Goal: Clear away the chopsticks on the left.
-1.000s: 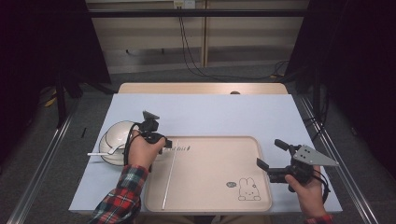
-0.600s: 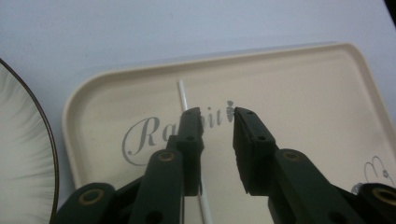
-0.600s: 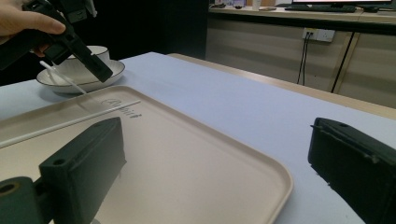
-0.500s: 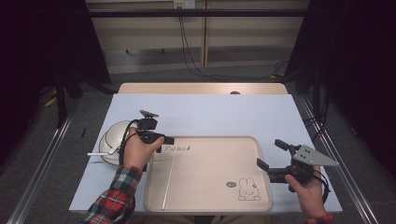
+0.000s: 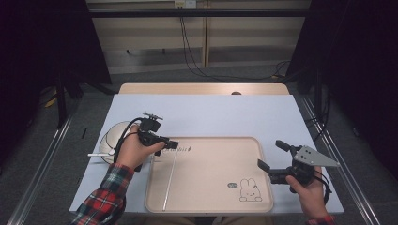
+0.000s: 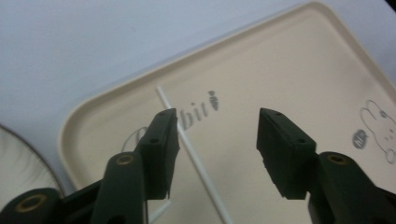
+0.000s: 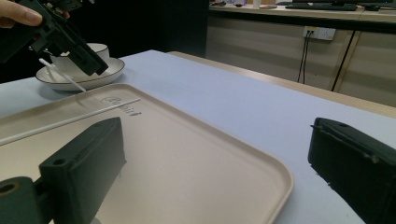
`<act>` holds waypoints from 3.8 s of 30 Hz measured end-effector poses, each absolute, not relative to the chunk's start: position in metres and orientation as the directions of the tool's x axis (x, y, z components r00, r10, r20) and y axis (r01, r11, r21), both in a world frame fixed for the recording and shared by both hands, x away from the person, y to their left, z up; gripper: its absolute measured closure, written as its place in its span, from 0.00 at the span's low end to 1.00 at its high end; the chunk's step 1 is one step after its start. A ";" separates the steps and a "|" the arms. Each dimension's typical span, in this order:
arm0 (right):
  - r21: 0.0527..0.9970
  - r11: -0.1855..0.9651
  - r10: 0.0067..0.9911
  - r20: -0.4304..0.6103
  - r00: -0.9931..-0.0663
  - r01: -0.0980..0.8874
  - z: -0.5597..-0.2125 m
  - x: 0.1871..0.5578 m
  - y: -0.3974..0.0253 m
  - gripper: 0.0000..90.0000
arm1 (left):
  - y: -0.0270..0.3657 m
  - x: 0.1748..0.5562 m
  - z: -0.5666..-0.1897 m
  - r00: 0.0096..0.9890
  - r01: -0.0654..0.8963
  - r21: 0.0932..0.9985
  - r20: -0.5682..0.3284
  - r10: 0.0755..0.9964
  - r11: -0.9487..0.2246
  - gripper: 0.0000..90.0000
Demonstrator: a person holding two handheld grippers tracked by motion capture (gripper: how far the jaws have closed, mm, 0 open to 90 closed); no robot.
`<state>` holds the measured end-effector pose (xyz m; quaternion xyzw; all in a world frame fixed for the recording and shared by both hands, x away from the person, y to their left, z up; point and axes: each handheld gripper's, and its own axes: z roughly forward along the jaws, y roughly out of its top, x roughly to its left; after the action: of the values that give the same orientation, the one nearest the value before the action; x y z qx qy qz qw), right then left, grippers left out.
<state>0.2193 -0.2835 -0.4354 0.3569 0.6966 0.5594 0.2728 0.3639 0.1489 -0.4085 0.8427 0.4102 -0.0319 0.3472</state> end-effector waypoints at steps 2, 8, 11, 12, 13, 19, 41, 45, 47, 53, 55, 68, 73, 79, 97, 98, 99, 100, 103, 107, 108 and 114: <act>0.974 0.119 0.803 0.019 -0.596 0.192 -0.435 0.219 -0.284 0.03 | 0.148 0.364 -0.409 0.692 0.688 0.560 -0.314 0.650 -0.462 0.49; 0.974 0.119 0.805 0.019 -0.593 0.193 -0.435 0.219 -0.284 0.03 | 0.148 0.364 -0.409 0.755 0.625 0.553 -0.248 0.607 -0.551 0.38; 0.973 0.120 0.804 0.019 -0.595 0.195 -0.435 0.219 -0.284 0.03 | 0.148 0.365 -0.407 0.795 0.576 0.541 -0.196 0.575 -0.612 0.33; 0.973 0.121 0.804 0.020 -0.595 0.195 -0.435 0.219 -0.284 0.03 | 0.146 0.364 -0.408 0.786 0.584 0.549 -0.199 0.585 -0.598 0.33; 0.974 0.120 0.802 0.020 -0.597 0.194 -0.435 0.219 -0.284 0.03 | 0.148 0.365 -0.406 0.813 0.551 0.531 -0.168 0.557 -0.644 0.31; 0.974 0.119 0.804 0.019 -0.594 0.193 -0.435 0.219 -0.284 0.03 | 0.148 0.365 -0.406 0.852 0.500 0.489 -0.127 0.508 -0.715 0.25; 0.974 0.118 0.805 0.022 -0.593 0.196 -0.435 0.219 -0.284 0.04 | 0.146 0.363 -0.411 0.963 0.245 0.303 0.035 0.268 -0.921 0.29; 0.974 0.117 0.802 0.022 -0.597 0.194 -0.435 0.219 -0.283 0.04 | 0.147 0.362 -0.414 0.973 0.206 0.262 0.045 0.225 -0.943 0.38; 0.974 0.118 0.802 0.021 -0.597 0.192 -0.435 0.219 -0.283 0.04 | 0.148 0.362 -0.414 0.977 0.186 0.253 0.055 0.206 -0.949 0.42; 0.974 0.119 0.802 0.020 -0.597 0.192 -0.436 0.219 -0.283 0.04 | 0.150 0.363 -0.416 0.983 0.158 0.231 0.056 0.176 -0.960 0.57; 0.974 0.119 0.802 0.021 -0.597 0.193 -0.436 0.219 -0.283 0.04 | 0.151 0.362 -0.417 0.981 0.157 0.220 0.078 0.178 -0.963 0.62; 0.974 0.119 0.801 0.020 -0.599 0.191 -0.436 0.220 -0.283 0.04 | 0.157 0.365 -0.426 0.982 0.145 0.189 0.093 0.165 -0.971 0.78; 0.974 0.117 0.801 0.022 -0.599 0.193 -0.436 0.220 -0.283 0.04 | 0.157 0.365 -0.427 0.982 0.151 0.180 0.084 0.168 -0.972 0.82; 0.974 0.120 0.800 0.020 -0.599 0.191 -0.436 0.219 -0.283 0.04 | 0.157 0.365 -0.426 0.983 0.139 0.175 0.096 0.157 -0.975 0.86; 0.973 0.121 0.799 0.021 -0.601 0.195 -0.436 0.219 -0.283 0.04 | 0.144 0.364 -0.390 0.970 0.131 0.314 0.153 0.187 -0.940 0.97; 0.973 0.121 0.800 0.021 -0.600 0.195 -0.436 0.219 -0.283 0.04 | 0.143 0.364 -0.386 0.971 0.129 0.324 0.150 0.185 -0.937 0.97; 0.974 0.119 0.800 0.021 -0.599 0.194 -0.436 0.220 -0.283 0.04 | 0.143 0.364 -0.383 0.966 0.143 0.353 0.154 0.208 -0.925 0.97; 0.974 0.119 0.800 0.021 -0.600 0.194 -0.436 0.220 -0.283 0.04 | 0.142 0.362 -0.380 0.962 0.166 0.389 0.139 0.236 -0.906 0.97; 0.974 0.120 0.800 0.020 -0.600 0.192 -0.436 0.219 -0.283 0.04 | 0.142 0.363 -0.369 0.959 0.158 0.424 0.147 0.241 -0.892 0.97; 0.973 0.119 0.801 0.023 -0.599 0.197 -0.436 0.219 -0.283 0.04 | 0.145 0.364 -0.349 0.948 0.191 0.515 0.126 0.294 -0.836 0.97; 0.973 0.119 0.799 0.024 -0.601 0.197 -0.436 0.219 -0.283 0.04 | 0.146 0.364 -0.345 0.940 0.196 0.540 0.133 0.313 -0.818 0.97; 0.972 0.123 0.799 0.021 -0.600 0.198 -0.436 0.219 -0.282 0.04 | 0.153 0.365 -0.318 0.911 0.231 0.663 0.110 0.398 -0.712 0.97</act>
<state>0.2190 -0.2823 -0.4357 0.3567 0.6993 0.5578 0.2694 0.3645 0.1532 -0.3183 0.9170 0.1715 0.1230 0.3384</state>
